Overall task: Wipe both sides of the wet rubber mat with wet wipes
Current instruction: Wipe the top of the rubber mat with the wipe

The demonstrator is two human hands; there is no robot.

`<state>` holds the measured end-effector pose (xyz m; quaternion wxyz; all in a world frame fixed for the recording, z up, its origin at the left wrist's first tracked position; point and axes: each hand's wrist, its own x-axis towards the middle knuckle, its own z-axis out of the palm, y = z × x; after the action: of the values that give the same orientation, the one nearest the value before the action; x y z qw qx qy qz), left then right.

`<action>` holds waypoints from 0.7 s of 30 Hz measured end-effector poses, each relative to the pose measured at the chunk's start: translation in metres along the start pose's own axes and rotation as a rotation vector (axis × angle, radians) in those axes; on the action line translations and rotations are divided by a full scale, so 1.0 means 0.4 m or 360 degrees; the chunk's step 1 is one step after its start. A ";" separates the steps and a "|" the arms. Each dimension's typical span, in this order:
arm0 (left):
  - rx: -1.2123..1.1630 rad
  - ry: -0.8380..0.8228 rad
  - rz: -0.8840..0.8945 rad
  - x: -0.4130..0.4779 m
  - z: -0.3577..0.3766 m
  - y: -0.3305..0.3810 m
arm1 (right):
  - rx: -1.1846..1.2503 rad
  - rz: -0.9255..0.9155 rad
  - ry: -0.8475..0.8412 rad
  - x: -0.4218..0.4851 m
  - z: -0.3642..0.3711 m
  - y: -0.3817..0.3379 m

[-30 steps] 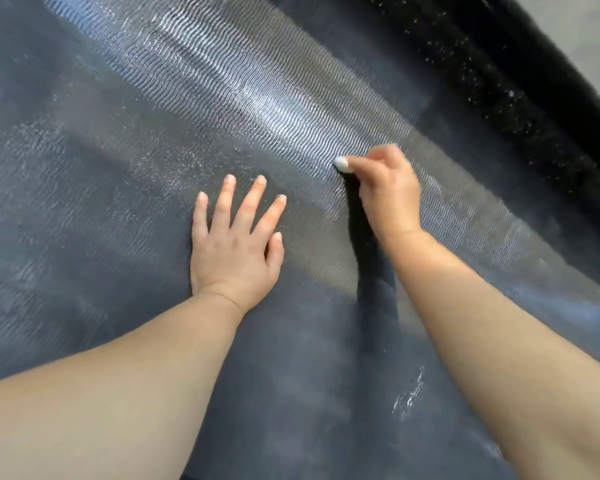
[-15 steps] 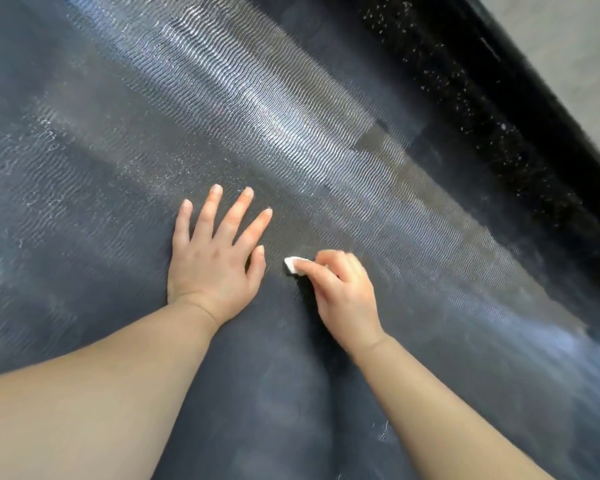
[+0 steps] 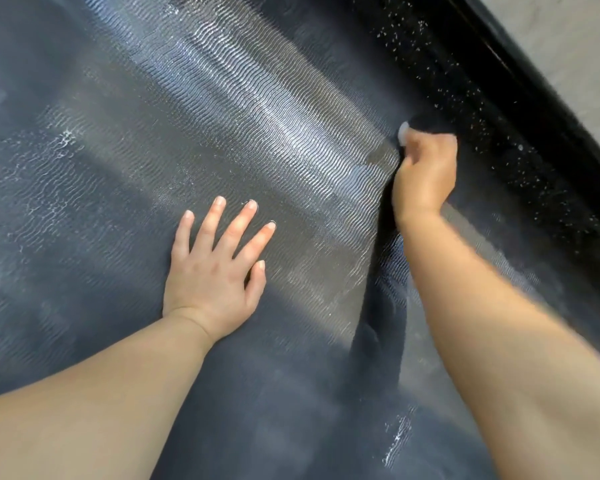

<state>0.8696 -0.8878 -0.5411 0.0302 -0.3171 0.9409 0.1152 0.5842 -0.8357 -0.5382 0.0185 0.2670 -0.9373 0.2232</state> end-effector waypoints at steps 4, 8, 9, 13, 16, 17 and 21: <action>-0.0006 -0.0032 -0.0010 0.000 -0.001 0.000 | 0.0181 -0.0604 -0.0235 -0.290 -0.035 -0.036; 0.0005 -0.0044 -0.0004 0.000 -0.001 -0.001 | 0.0153 -0.1083 -0.0647 -0.299 -0.080 -0.008; 0.0007 -0.0043 -0.0001 0.001 -0.001 -0.001 | 0.0094 -0.1105 -0.0667 -0.246 -0.078 -0.006; 0.0011 -0.0037 -0.0001 0.000 0.001 -0.004 | -0.0198 -0.0492 -0.0247 0.043 -0.029 0.033; 0.0015 -0.0017 0.0006 0.000 0.000 -0.003 | -0.0154 0.0059 0.0018 0.175 -0.023 0.061; 0.0014 -0.0007 0.0009 0.000 0.001 -0.003 | -0.0167 0.0125 0.0002 0.181 -0.013 0.061; 0.0000 -0.0015 0.0011 0.000 0.001 0.000 | -0.0082 -0.0007 -0.0014 0.020 0.005 -0.027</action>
<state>0.8698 -0.8877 -0.5415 0.0342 -0.3134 0.9418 0.1168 0.5829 -0.8487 -0.5345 0.0219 0.2695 -0.9422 0.1977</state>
